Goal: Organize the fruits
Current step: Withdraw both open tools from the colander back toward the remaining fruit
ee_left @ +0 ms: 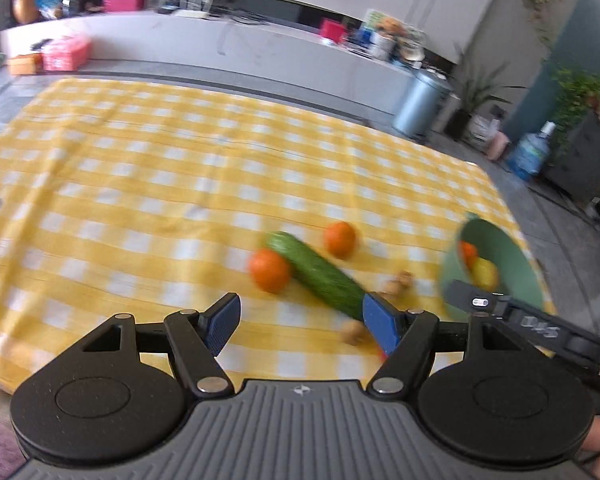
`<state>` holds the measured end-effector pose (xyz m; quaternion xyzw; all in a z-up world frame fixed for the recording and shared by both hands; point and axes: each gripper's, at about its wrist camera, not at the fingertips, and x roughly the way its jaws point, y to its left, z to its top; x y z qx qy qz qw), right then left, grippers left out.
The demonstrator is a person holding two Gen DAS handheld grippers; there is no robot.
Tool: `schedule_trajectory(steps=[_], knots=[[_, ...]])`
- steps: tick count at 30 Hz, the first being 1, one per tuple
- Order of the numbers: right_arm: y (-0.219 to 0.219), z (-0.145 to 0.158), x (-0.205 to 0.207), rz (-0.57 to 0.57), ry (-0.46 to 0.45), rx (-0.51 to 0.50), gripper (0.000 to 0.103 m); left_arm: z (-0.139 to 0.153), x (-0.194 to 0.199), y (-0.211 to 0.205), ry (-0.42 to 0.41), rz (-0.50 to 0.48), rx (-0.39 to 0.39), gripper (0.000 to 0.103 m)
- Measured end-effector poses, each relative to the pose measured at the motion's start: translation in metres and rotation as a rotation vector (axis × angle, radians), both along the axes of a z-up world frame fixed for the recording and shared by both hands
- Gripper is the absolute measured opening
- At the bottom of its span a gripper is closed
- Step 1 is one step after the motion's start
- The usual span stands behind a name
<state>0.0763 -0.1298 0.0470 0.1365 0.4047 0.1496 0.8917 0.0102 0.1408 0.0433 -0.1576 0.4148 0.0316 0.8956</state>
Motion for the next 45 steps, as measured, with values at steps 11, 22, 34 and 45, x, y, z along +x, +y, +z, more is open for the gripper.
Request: schedule_trajectory(steps=[11,22,34,45], knots=[[0.019,-0.014,0.025,-0.041,-0.005,0.079,0.071,-0.055,0.014,0.030,-0.042,-0.101,-0.079,0.082],[0.044,-0.056,0.076,-0.050,0.085,0.056,0.078,-0.096,0.051,0.006,-0.002,-0.187,0.013,0.088],[0.079,-0.082,0.123,-0.097,0.183,-0.006,0.082,-0.113,0.074,0.010,0.028,-0.141,0.008,0.088],[0.105,-0.103,0.136,-0.020,0.102,-0.107,0.073,-0.113,0.088,0.013,0.004,-0.116,-0.044,0.086]])
